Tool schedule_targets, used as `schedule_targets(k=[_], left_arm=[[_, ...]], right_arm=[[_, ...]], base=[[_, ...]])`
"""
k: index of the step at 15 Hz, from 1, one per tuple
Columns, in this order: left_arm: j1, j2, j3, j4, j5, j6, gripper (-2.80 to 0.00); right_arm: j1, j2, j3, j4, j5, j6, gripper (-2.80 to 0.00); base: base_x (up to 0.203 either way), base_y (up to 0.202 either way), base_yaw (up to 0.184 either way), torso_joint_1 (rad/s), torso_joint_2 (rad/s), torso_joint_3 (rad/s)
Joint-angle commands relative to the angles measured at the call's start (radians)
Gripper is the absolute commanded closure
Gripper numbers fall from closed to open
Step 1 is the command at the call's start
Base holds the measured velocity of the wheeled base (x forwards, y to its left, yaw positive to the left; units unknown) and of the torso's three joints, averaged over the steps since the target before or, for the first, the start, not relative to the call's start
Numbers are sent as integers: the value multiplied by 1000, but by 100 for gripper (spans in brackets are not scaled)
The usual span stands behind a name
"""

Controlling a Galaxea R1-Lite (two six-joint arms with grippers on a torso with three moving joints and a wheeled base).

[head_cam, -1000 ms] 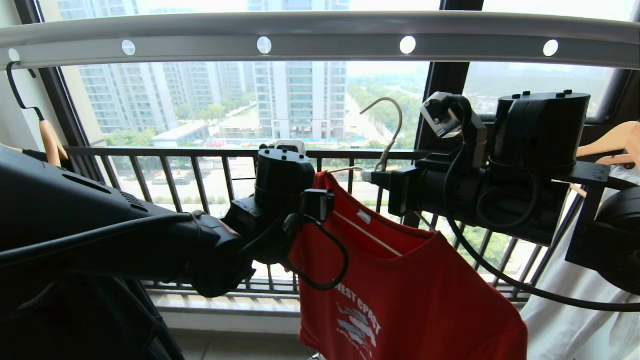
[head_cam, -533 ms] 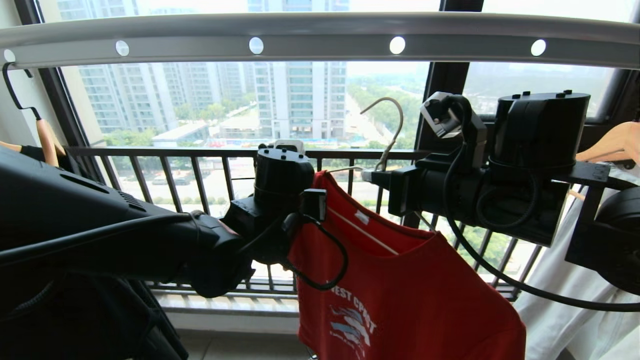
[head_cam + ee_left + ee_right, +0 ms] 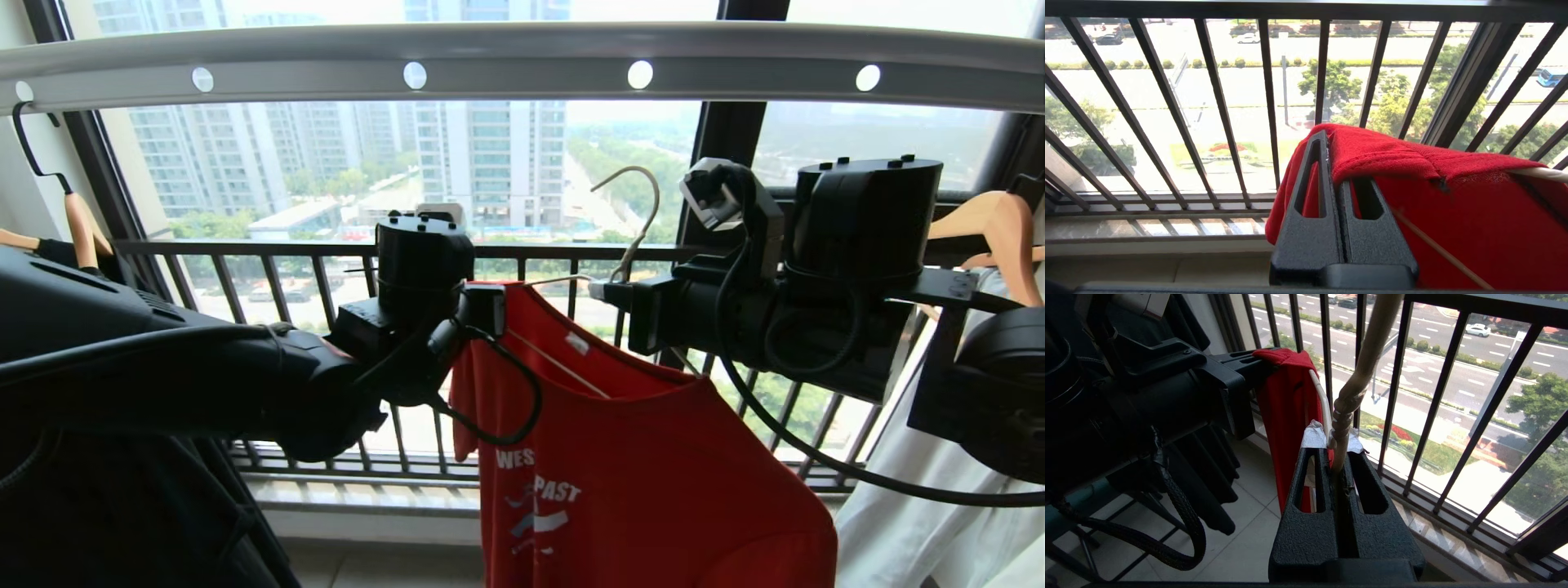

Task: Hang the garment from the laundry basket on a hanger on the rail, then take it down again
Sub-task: Take the clothes off the clothes rack

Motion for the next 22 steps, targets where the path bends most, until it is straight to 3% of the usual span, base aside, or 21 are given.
schedule_targets(k=[1, 4, 7, 12, 15, 16, 19, 22], left_arm=[[88, -2, -37, 1, -25, 2, 0], [166, 33, -67, 5, -102, 1, 0], [218, 101, -67, 10, -225, -2, 0], [281, 234, -106, -79, -272, -66, 0], [309, 198, -86, -74, -452, -167, 0], [319, 192, -85, -63, -482, -185, 0], [344, 193, -104, -54, -513, -259, 0], [320, 212, -95, -37, -527, -261, 0]], right_arm=[[0, 8, 3, -2, 0, -2, 0], [0, 8, 4, -2, 0, -3, 0], [1, 7, 6, -2, 0, -3, 0], [2, 1, 12, -2, 0, -6, 0], [2, 4, 12, -2, 0, -6, 0], [2, 3, 12, -2, 0, -7, 0], [2, 4, 12, -3, 0, -6, 0], [2, 4, 12, -3, 0, -6, 0]], base=[[0, 0, 0, 0, 0, 0], [0, 0, 0, 0, 0, 0], [0, 0, 0, 0, 0, 0], [0, 0, 0, 0, 0, 0], [0, 0, 0, 0, 0, 0], [0, 0, 0, 0, 0, 0], [0, 0, 0, 0, 0, 0], [0, 0, 0, 0, 0, 0]])
